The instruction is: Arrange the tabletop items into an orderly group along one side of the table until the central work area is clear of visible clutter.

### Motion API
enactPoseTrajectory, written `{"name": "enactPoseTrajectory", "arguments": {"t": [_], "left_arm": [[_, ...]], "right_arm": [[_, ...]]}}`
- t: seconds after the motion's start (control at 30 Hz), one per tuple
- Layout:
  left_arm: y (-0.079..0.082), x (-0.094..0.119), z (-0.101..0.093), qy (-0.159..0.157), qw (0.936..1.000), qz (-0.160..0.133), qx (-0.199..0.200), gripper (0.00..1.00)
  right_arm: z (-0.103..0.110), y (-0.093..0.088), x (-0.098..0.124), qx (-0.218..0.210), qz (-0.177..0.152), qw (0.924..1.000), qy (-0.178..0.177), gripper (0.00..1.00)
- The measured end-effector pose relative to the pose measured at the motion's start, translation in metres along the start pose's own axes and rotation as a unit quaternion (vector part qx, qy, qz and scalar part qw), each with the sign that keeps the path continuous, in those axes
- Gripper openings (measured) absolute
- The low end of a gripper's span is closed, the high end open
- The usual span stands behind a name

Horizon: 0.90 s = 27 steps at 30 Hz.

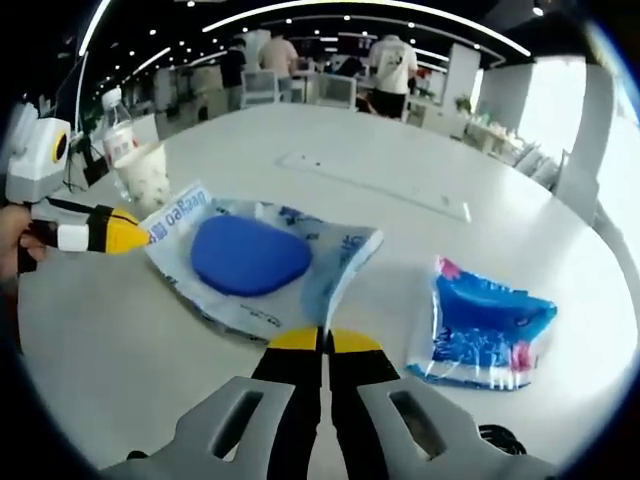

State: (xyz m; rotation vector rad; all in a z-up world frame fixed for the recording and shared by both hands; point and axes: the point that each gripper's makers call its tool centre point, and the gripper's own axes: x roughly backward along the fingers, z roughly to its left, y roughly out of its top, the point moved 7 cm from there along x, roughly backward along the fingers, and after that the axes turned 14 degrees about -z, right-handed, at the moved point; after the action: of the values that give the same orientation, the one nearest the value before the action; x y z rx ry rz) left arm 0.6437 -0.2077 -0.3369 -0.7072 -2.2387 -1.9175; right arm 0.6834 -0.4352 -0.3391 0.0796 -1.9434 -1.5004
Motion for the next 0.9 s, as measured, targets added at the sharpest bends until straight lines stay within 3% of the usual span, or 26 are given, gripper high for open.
{"name": "enactPoseTrajectory", "arguments": {"t": [0.2,0.57,0.9], "left_arm": [[0.000,-0.001,-0.001,0.010,0.9994,-0.005,-0.034,0.03],[0.003,0.002,0.001,0.034,0.9988,-0.017,-0.030,0.04],[0.002,0.015,0.003,0.045,0.9985,-0.007,-0.030,0.20]], "right_arm": [[0.001,-0.002,0.001,0.011,0.004,0.9999,0.006,0.03],[-0.001,-0.001,0.002,0.006,0.003,1.0000,0.002,0.06],[-0.003,0.010,0.012,0.010,-0.020,0.9997,0.001,0.14]]}}
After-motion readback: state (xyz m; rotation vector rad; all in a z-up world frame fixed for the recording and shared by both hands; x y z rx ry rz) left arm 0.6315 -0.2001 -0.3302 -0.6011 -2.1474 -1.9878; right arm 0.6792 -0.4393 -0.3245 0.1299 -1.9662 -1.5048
